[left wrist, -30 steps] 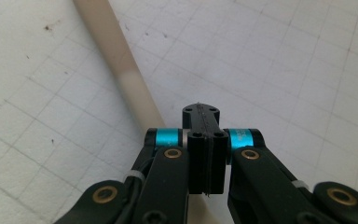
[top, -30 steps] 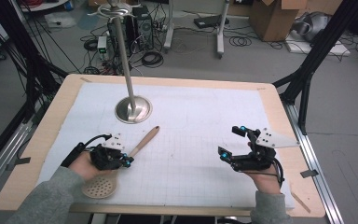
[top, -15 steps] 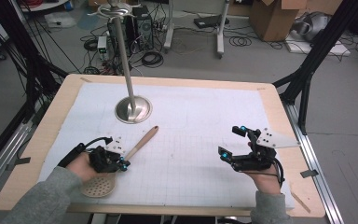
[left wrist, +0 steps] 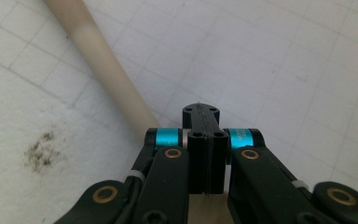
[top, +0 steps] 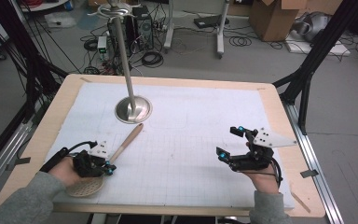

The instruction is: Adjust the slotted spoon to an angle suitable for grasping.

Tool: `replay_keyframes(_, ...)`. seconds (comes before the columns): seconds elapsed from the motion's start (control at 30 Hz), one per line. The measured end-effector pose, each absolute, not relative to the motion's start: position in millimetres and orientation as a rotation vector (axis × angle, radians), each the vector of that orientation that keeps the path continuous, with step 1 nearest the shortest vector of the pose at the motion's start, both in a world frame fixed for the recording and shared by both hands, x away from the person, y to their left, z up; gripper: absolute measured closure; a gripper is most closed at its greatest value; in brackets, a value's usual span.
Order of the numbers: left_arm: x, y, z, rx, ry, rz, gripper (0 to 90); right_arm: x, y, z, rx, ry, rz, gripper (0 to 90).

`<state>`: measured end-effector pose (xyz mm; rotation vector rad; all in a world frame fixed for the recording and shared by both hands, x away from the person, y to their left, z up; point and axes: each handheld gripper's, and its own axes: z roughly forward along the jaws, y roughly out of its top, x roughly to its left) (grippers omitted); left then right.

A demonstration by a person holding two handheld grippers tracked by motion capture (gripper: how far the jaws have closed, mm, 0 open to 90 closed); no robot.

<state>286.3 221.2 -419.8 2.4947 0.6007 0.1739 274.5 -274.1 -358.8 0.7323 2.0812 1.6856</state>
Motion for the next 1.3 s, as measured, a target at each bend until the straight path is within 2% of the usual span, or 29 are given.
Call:
replay_keyframes(0.13, 285, 227, -418, 2.489, 0.614, 0.165, 89.6, 275, -273, -359, 0.729, 2.081, 1.684, 9.8)
replay_keyframes(0.27, 288, 228, -414, 2.406, 0.636, 0.16, 89.6, 276, -274, -359, 0.73, 2.079, 1.689, 9.8)
replay_keyframes(0.4, 297, 223, -406, 2.33, 0.663, 0.212, 89.5, 276, -273, -359, 0.732, 2.078, 1.695, 9.8)
replay_keyframes(0.53, 311, 216, -401, 2.275, 0.76, 0.256, 89.6, 277, -273, -358, 0.725, 2.078, 1.699, 9.8)
replay_keyframes(0.93, 350, 203, -410, 2.271, 0.919, 0.276, 89.6, 274, -278, -355, 0.724, 2.05, 1.727, 9.8)
replay_keyframes(1.0, 354, 203, -412, 2.285, 0.958, 0.315, 89.6, 273, -279, -354, 0.724, 2.042, 1.735, 9.8)
replay_keyframes(1.3, 360, 200, -420, 2.292, 0.959, 0.281, 89.6, 273, -279, -354, 0.715, 2.043, 1.731, 9.8)
